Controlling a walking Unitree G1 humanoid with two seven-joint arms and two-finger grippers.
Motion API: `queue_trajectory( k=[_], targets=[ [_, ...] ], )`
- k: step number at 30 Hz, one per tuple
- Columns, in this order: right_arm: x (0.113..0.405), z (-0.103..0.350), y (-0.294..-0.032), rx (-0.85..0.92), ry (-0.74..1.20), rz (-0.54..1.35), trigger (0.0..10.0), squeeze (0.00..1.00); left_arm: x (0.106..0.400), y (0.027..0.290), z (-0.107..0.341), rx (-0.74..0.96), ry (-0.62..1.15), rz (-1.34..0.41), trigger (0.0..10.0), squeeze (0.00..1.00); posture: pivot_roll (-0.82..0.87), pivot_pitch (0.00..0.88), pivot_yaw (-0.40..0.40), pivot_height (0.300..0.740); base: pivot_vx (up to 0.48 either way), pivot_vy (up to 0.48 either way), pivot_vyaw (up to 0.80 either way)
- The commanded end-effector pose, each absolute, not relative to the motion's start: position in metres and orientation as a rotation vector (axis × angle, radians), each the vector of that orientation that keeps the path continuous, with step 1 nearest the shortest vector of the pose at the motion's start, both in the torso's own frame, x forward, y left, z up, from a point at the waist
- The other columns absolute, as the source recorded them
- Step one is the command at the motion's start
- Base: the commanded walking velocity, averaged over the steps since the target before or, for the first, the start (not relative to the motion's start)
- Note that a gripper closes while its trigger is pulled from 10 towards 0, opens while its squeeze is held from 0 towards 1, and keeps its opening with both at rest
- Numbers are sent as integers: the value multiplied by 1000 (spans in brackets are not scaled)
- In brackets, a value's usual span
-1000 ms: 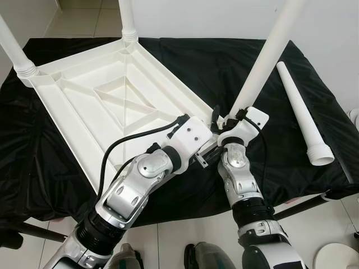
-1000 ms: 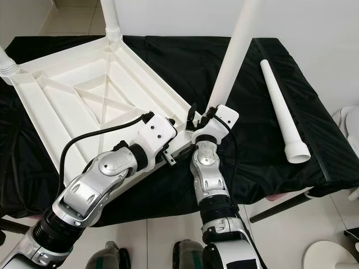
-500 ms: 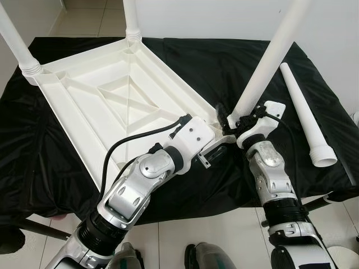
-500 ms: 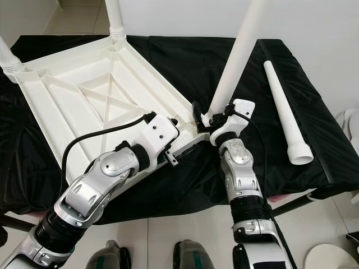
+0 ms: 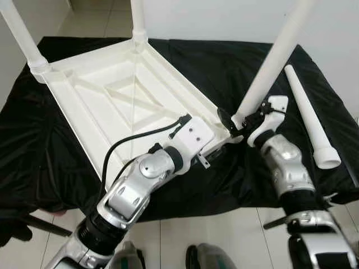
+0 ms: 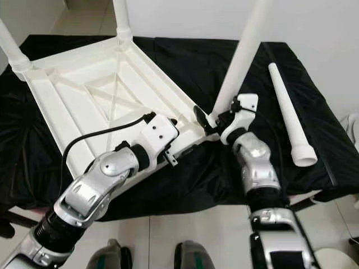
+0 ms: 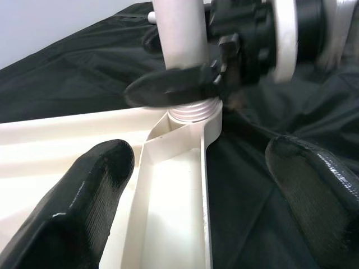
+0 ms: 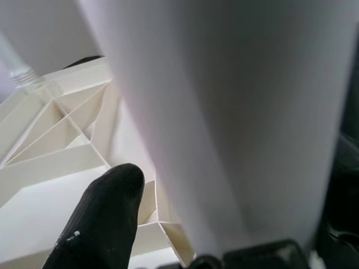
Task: Building children table
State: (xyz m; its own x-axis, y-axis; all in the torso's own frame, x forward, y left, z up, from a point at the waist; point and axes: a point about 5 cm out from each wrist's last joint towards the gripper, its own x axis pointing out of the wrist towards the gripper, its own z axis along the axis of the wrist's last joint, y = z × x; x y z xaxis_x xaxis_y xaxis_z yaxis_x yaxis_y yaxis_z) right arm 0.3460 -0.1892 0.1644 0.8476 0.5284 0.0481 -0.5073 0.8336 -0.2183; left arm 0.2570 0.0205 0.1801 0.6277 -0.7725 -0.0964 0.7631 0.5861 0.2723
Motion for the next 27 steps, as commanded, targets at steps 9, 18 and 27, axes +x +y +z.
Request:
queue_trajectory(
  k=[9, 18, 27],
  targets=[
    [351, 159, -198, -231, -8, 701, 5608, 0, 258, 19, 180, 323, -35, -928, 10000, 0, -92, 40, -15, 740, 0, 0, 0],
    [351, 154, -203, -218, 19, 729, 0, 0, 259, 19, 181, 322, -38, -926, 10000, 0, -91, 42, -12, 740, 0, 0, 0],
    [348, 147, -207, -200, 36, 717, 1686, 0, 258, 18, 182, 322, -39, -931, 10000, 0, -101, 47, -13, 740, 0, 0, 0]
  ],
)
